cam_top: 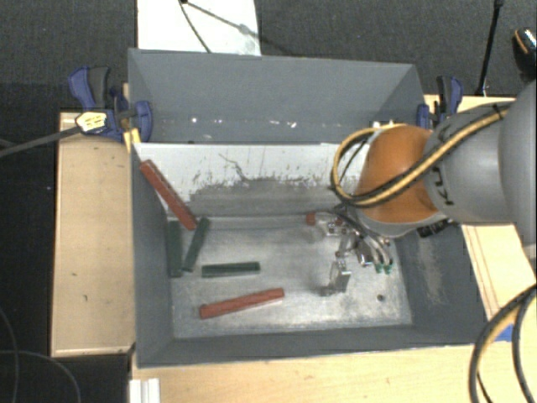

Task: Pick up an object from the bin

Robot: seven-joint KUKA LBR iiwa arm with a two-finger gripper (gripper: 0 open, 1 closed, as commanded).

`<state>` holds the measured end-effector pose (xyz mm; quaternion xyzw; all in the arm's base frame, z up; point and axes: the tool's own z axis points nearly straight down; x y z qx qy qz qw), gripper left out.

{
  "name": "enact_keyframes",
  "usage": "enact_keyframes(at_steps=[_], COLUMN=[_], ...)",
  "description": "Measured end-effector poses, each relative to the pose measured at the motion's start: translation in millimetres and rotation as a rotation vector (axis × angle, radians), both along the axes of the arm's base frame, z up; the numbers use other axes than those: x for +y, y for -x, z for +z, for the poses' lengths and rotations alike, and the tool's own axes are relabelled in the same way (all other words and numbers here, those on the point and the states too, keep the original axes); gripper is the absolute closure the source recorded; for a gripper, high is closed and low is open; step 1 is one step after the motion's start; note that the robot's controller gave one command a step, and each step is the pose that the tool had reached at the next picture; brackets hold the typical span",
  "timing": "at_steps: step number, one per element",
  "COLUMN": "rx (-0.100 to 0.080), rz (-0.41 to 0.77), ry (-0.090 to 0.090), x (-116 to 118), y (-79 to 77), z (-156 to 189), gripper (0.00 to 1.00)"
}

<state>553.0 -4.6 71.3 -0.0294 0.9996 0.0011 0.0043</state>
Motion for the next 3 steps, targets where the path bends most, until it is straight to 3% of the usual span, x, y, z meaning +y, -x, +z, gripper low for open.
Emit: enact_keyframes(at_steps=[1,2,3], rx=[0.011,0.006,0.006], rz=[-0.116,-0.066,-0.066], ry=[-0.002,-0.002,0.001], x=[67,119,115], y=[51.5,53.9,53.5], z=[-2,-1,-1], gripper=[0.0,0.0,1.0])
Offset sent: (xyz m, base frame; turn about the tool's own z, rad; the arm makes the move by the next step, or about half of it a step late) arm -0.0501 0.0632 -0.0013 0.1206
